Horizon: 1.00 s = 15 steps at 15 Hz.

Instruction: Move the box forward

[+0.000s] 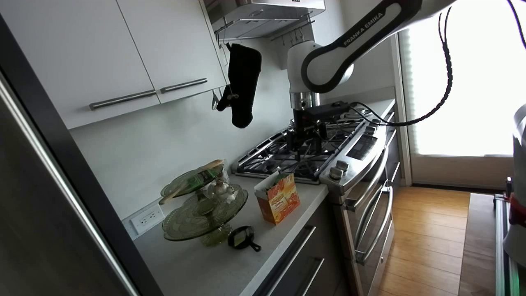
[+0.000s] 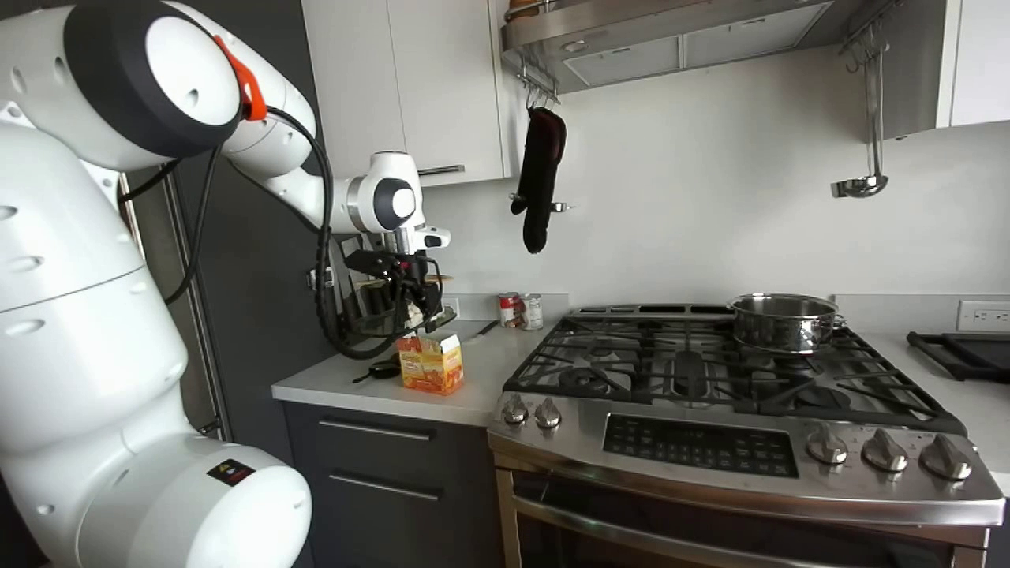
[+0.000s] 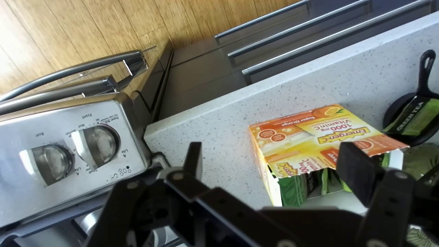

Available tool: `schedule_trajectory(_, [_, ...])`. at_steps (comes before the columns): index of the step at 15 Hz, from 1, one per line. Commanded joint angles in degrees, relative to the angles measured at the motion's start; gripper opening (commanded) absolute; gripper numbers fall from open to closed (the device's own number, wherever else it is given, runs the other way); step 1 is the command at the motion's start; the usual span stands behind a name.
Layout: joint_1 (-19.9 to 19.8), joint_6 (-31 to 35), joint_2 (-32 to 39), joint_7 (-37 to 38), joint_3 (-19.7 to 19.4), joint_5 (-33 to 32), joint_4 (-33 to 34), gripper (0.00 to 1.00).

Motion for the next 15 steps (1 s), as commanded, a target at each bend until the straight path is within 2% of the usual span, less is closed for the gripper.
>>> schedule_trajectory(1, [0.0, 2.4, 3.8, 2.2, -0.1, -1.9, 1.9, 1.00])
schedule_trajectory(6, [0.6, 6.1, 8.4, 2.4, -0.6, -3.1, 4.2, 1.00])
schedule_trajectory(14, [1.9, 6.8, 13.8, 6.6, -1.3, -5.9, 9.1, 1.00])
schedule_trajectory(15, [2.0, 6.6, 14.5, 7.1, -1.5, -6.7, 9.8, 0.97])
